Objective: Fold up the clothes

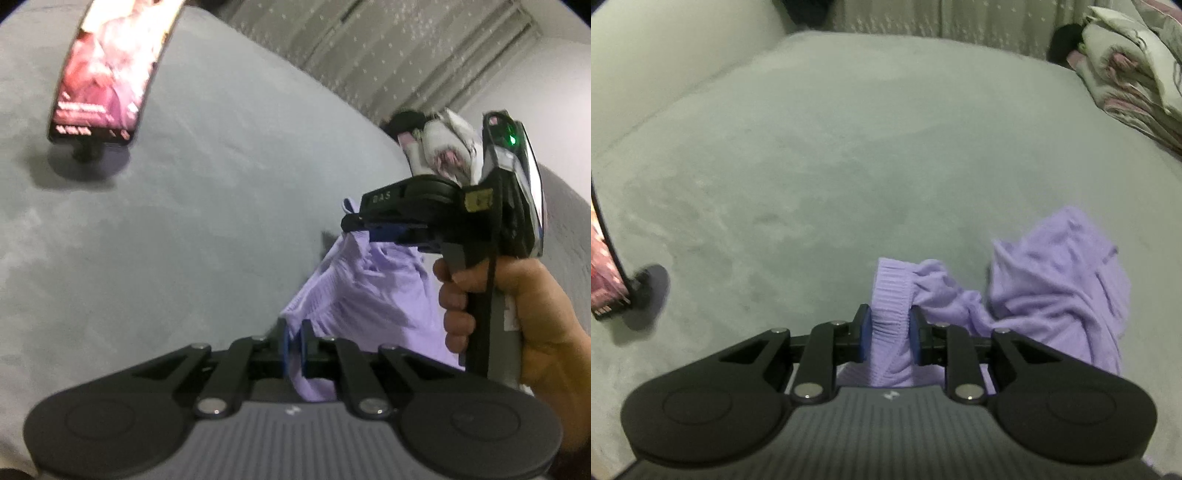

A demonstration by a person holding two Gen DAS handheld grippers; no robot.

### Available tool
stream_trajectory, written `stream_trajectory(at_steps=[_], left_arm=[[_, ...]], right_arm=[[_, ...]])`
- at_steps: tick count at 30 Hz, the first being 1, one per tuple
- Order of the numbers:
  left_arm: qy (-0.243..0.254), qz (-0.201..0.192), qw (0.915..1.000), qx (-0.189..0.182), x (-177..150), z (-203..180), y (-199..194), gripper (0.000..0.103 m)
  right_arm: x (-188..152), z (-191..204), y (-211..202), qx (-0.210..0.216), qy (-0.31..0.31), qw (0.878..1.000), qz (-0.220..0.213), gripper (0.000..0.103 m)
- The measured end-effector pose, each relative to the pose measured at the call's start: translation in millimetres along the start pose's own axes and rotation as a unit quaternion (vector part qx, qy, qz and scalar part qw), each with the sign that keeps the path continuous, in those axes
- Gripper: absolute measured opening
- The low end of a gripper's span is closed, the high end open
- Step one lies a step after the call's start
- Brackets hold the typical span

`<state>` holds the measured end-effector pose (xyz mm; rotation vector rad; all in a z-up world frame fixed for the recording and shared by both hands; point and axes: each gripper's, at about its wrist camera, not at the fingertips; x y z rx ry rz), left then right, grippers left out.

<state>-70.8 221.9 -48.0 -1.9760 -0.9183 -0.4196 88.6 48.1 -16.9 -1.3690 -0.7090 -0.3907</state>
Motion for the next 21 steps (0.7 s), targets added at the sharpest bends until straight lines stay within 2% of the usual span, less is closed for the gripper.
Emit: stream_trajectory(at_steps=[9,15,21], left_arm=[[-0.015,-0.048,0.9977,0.047,14.9,23.1,-17.2,0.005],[-0.019,-0.071,0.9939,0.082,26.8,32.4,-17.2,0.005],[-0.026,-0.063,0.9910,0.115,32.7,38.3,-5.4,0.005]], right_arm=[[18.2,24.5,8.0,0.058,0.011,0.998,-0.026,0.023],[23.5,39.8,17.0,0.072,0.012,0.997,-0.039,0.023],[23.8,54.7,34.4,0.082,-0.004,0.996,-0.044,0.024]])
Point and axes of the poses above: each gripper's, at about its wrist camera, not at the fingertips, and y roughly the way its jaws point, z to its left, x to its top, and after that the axes turned 2 degrees about -z, right-handed
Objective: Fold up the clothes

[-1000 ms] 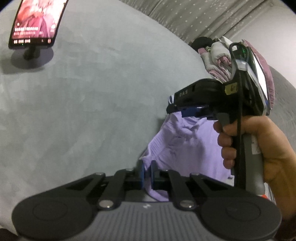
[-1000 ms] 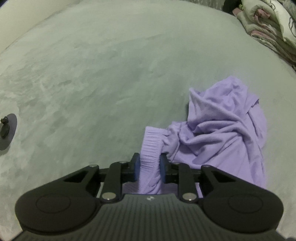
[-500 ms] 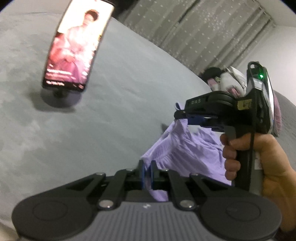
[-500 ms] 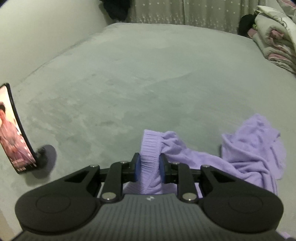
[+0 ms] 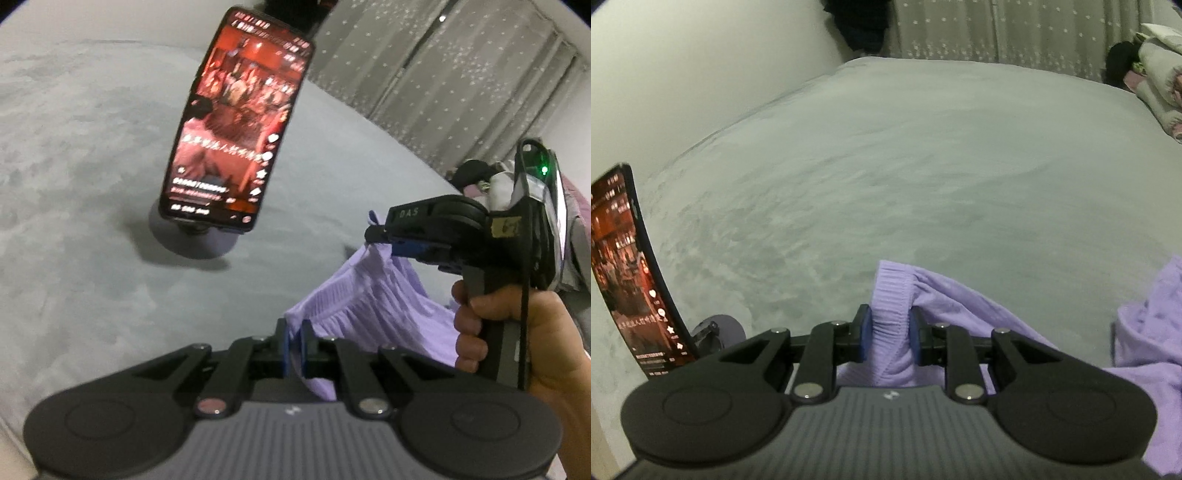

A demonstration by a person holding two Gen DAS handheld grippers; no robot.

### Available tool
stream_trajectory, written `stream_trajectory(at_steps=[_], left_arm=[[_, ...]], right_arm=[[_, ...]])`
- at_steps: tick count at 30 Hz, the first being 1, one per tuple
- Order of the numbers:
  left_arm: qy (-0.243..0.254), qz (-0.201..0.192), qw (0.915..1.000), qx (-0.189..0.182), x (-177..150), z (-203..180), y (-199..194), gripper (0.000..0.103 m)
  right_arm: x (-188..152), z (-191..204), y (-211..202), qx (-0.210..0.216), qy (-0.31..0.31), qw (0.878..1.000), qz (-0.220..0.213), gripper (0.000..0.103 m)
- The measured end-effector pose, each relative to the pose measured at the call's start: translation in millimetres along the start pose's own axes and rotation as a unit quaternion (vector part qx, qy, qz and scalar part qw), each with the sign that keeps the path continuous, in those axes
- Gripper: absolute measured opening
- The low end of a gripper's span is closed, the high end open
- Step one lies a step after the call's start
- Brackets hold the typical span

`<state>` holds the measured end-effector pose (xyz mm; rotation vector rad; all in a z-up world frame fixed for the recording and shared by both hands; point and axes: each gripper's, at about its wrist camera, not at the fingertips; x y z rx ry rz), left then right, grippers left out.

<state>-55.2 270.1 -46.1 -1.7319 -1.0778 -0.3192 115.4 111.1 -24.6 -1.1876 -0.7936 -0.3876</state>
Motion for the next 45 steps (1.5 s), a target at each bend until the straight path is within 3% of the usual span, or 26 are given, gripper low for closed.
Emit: stream_trajectory(at_steps=[7,14,17,28,35,45], left_arm=[[-0.014,0.033,0.9991,0.024,-1.0,4.6,14.7,0.006],[-0.009,0.039,0.9985,0.036,-1.2,-1.5,16.0,0.008],[-0.014,0.040,0.9983,0.040,-0.2,-2.7,15.9,0.011],[-0.016,0.022,0.9986,0.045,1.7,-17.1,4.1,0.035],[0.009,0.006,0.9994,0.034,2.5,-33.4,-4.9,0.040],[0.053,0.023,0.9983,-0.007,-10.5,-68.6,-3.5,0.052]], right_arm=[[-8.2,-5.4,24.9,0.004,0.023,1.000,0.020,0.025],[-8.3,-8.7,26.9,0.018,0.030,0.999,0.023,0.033],[-5.9,-14.1,17.6,0.027,0.035,0.999,0.019,0.047],[-5.5,-38.2,-20.1,0.037,0.069,0.997,0.003,0.048],[-11.9,-63.5,-48.7,0.024,0.082,0.996,-0.006,0.049],[-30.6,-102.8,-96.4,0.012,0.103,0.994,-0.029,0.056]])
Point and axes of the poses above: each gripper's, at about its wrist camera, not at the fingertips, and y roughly the way its jaws point, z to its left, x to its top, and after that the axes turned 2 degrees about -z, right-handed
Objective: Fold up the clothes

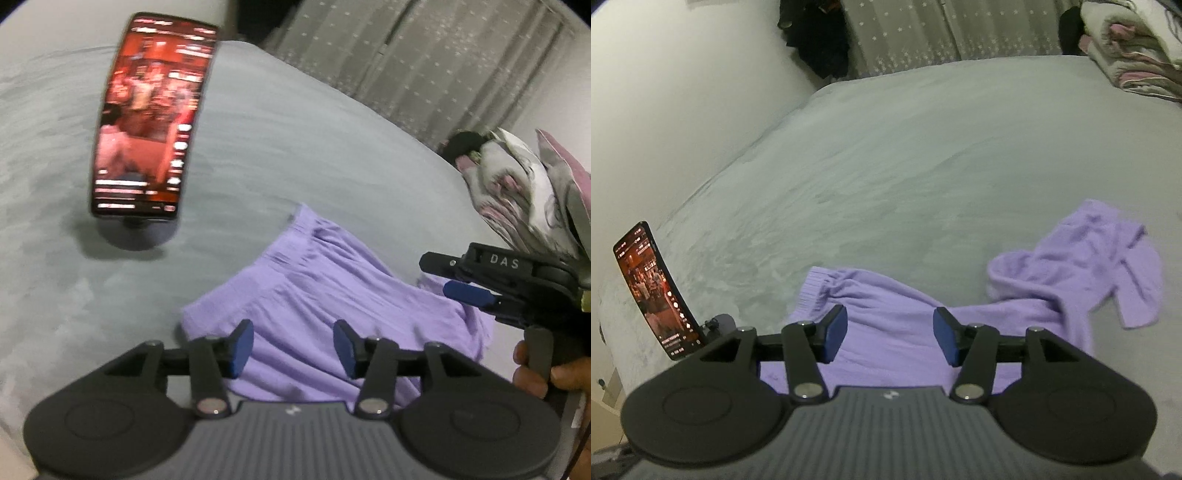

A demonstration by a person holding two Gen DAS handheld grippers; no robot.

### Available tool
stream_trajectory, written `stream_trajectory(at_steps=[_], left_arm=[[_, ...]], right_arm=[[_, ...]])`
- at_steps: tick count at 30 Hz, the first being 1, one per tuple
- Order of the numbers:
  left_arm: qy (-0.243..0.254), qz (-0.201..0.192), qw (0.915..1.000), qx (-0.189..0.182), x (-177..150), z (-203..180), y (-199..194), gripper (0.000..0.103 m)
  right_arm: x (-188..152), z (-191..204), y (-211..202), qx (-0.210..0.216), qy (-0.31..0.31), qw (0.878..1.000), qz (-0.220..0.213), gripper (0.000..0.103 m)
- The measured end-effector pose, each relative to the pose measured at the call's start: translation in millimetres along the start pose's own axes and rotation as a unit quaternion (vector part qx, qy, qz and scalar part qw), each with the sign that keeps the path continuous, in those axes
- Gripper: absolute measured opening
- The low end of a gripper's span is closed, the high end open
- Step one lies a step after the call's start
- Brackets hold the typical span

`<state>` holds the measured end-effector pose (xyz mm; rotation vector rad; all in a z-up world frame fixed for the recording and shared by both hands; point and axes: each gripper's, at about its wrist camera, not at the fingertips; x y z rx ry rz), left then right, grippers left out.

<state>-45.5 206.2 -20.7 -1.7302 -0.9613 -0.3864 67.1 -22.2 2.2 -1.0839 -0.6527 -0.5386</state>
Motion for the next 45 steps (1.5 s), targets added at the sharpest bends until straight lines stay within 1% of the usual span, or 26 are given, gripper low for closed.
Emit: stream_trajectory(at_steps=[4,12,16,22,26,29,32,36,37,42,44,45], left_arm=[[0.021,0.001,0.9998,-0.002,-3.7,-13.1,3.4,0.056],[0.032,0.024,0.9991,-0.012,-9.7,-26.4,15.6,0.056],[0.047,0.029,0.9982,-0.021,-14.7,-34.1,19.9,0.056],[0.053,0.034,0.9975,-0.032,-20.6,-42.4,22.7,0.056],[0.064,0.030,0.9968,-0.039,-22.9,-51.2,25.7,0.056],[0.075,0.035,0.9955,-0.047,-25.0,-58.6,30.9,0.056],[0.077,0.048,0.9942,-0.058,-26.9,-64.8,36.4,0.054],[0.070,0.075,0.9910,-0.087,-29.3,-69.4,42.2,0.053],[0.070,0.080,0.9899,-0.094,-30.4,-71.0,42.7,0.052],[0.082,0.097,0.9836,-0.128,-37.4,-82.0,44.2,0.049],[0.089,0.099,0.9810,-0.141,-41.0,-88.4,44.2,0.048],[0.095,0.098,0.9800,-0.145,-42.8,-91.7,44.0,0.048]], right_arm=[[-8.6,-16.5,-14.3,-0.002,0.007,1.000,-0.003,0.059],[-31.2,-43.2,-35.0,-0.012,0.007,1.000,-0.003,0.064],[-44.7,-54.4,-37.2,-0.023,-0.001,1.000,0.006,0.064],[-63.7,-79.7,-48.9,-0.029,0.000,1.000,0.003,0.065],[-63.2,-91.2,-46.2,-0.033,0.017,0.999,0.028,0.065],[-61.7,-95.3,-48.5,-0.022,0.021,0.999,0.039,0.065],[-64.6,-102.9,-50.7,-0.020,0.028,0.998,0.051,0.064],[-65.6,-114.3,-55.1,-0.018,0.051,0.997,0.058,0.064],[-65.3,-116.5,-56.5,-0.017,0.055,0.997,0.058,0.064],[-65.7,-124.8,-60.3,-0.006,0.068,0.996,0.059,0.056],[-67.6,-125.1,-57.3,0.009,0.077,0.995,0.069,0.047],[-69.0,-124.9,-56.0,0.018,0.080,0.994,0.075,0.045]])
Point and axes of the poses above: each gripper's, at about its wrist camera, not at the fingertips, and y roughly the way its jaws point, z to its left, x to its top, and after that the axes turned 2 degrees about -z, right-handed
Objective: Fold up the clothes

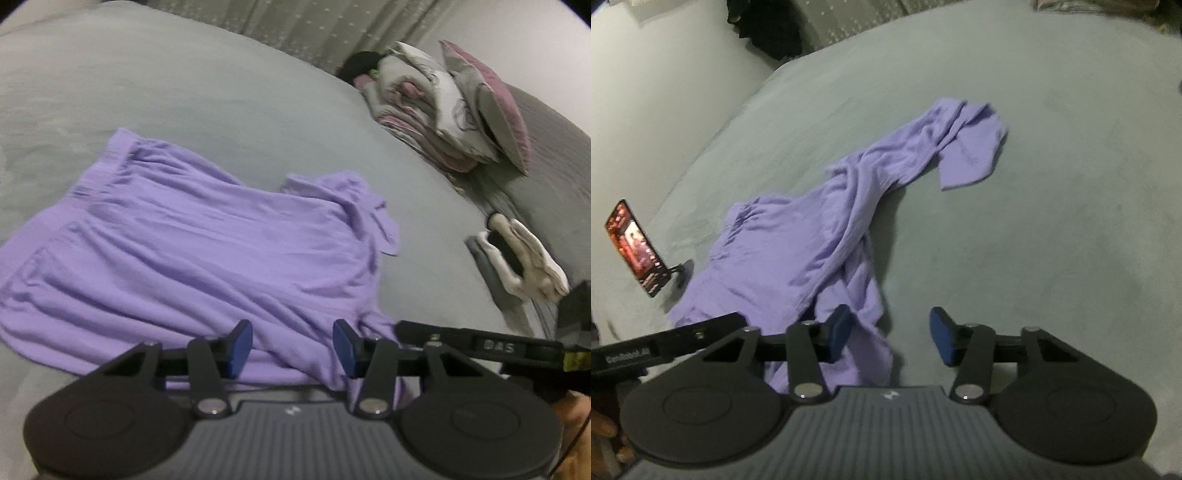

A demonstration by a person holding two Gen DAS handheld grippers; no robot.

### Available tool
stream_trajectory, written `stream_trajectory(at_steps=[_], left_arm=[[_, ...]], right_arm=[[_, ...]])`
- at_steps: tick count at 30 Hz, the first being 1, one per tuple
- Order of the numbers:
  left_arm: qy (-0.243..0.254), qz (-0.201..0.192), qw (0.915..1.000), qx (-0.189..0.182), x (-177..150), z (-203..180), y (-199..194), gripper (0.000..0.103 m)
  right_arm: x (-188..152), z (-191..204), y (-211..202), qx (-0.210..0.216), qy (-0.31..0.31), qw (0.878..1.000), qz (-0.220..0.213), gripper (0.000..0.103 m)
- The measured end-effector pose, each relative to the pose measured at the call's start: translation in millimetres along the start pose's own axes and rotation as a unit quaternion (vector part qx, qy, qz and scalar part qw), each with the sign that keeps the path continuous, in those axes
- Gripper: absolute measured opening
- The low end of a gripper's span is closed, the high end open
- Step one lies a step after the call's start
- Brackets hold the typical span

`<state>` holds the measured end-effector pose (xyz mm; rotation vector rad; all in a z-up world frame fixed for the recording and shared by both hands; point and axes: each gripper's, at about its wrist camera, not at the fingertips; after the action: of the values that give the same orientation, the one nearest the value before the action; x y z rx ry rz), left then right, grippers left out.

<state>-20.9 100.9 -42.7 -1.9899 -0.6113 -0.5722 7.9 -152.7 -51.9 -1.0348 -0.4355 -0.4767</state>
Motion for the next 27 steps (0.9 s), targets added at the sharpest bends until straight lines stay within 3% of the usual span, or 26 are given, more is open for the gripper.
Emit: stream_trajectory(at_steps=[3,4,5,12,17,21,27], left_arm=[[0.021,-0.001,0.9998,-0.003,-2.8,-8.7,3.9,0.048],[0.027,0.000,0.9996,-0.001,-3.6,-10.7,5.8,0.048],[0.031,0.000,0.9995,0.002,-4.3,-12.1,8.0,0.048],[0.012,0.012,0.9998,0.009,-3.2,-4.1,14.1,0.048],[0.022,-0.004,0.9997,-0.005,-1.0,-10.4,10.2,0.048],[0.032,-0.009,0.9993,-0.017,0.7,-21.2,13.5,0.048],[0.063,-0.028,0.9976,-0.006,6.9,-39.6,28.5,0.048]], right_arm=[[-3.7,2.9,5.0,0.022,-0.003,1.000,0.022,0.025],[-4.6,4.8,5.9,0.025,-0.007,0.999,0.026,0.011],[-5.6,6.9,6.1,0.026,-0.009,0.999,0.029,0.005],[2.2,5.9,-19.4,0.016,-0.012,1.000,-0.013,0.004],[4.9,1.9,-35.3,0.045,0.006,0.999,-0.026,0.004],[11.3,6.2,-44.0,0.036,-0.003,0.998,-0.052,0.004],[16.8,8.0,-34.7,0.058,-0.003,0.998,-0.029,0.005]])
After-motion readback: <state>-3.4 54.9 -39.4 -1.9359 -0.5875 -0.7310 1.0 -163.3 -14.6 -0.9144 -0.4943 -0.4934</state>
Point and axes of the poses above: each gripper's, at about its wrist camera, not at the fingertips, and y roughly the way its jaws point, z to its left, x to its top, and after that the axes turned 2 degrees about -z, right-handed
